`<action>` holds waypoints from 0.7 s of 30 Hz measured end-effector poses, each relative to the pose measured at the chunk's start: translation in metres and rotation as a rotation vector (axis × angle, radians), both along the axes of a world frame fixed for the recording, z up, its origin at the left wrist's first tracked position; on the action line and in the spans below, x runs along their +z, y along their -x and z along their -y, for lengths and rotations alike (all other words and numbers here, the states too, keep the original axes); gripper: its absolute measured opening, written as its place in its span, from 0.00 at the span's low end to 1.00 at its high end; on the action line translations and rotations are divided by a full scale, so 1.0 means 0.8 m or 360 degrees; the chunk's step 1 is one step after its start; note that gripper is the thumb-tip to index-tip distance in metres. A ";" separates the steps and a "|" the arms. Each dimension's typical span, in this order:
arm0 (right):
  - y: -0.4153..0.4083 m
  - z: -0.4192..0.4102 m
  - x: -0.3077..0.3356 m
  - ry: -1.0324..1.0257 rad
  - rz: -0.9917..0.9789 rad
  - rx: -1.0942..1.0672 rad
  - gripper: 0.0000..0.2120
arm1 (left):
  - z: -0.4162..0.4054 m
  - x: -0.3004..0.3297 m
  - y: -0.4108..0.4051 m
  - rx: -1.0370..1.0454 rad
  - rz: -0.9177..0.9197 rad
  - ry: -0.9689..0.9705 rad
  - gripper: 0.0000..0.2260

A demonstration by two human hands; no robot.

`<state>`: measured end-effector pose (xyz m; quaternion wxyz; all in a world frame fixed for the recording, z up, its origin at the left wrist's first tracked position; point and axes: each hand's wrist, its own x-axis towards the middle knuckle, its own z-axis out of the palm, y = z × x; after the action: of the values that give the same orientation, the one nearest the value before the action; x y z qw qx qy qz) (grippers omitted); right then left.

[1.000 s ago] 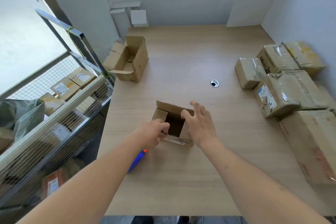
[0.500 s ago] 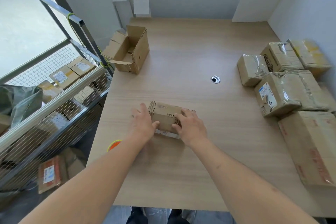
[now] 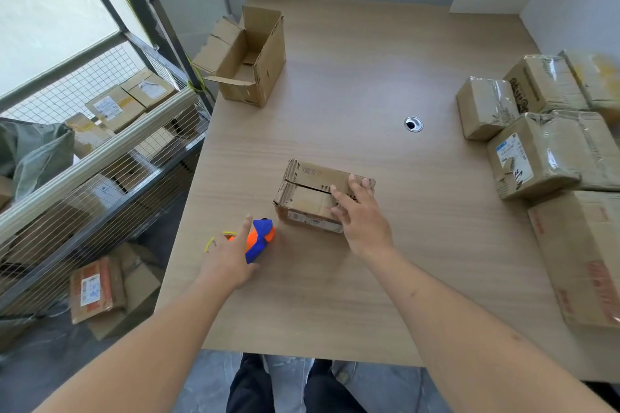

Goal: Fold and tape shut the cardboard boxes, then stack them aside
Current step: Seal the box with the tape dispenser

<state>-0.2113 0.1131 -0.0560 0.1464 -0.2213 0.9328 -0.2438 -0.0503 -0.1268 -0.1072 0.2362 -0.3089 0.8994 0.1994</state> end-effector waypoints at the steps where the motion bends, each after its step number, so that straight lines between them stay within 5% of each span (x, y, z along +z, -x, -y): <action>1: 0.001 0.000 0.000 0.0026 0.0006 0.0021 0.20 | 0.005 -0.008 -0.008 0.0029 -0.0096 -0.0047 0.52; 7: 0.000 -0.005 0.002 0.0204 0.0027 -0.0020 0.21 | 0.020 0.018 -0.038 0.0341 -0.0709 -0.0235 0.48; 12: -0.023 0.021 0.002 0.0270 0.0138 0.0164 0.25 | 0.047 0.084 -0.020 0.0068 -0.1186 -0.0266 0.45; 18: -0.042 0.033 -0.003 0.0397 0.0170 0.0096 0.28 | 0.056 0.155 0.022 -0.0737 -0.1020 -0.0276 0.48; 21: -0.039 0.032 -0.002 0.0483 0.0233 0.0067 0.23 | 0.049 0.167 0.039 -0.0875 -0.0900 -0.0184 0.51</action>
<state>-0.1799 0.0872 -0.0574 0.1840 -0.2420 0.8673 -0.3943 -0.0817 -0.1663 0.0261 0.0408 0.0242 0.9655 0.2562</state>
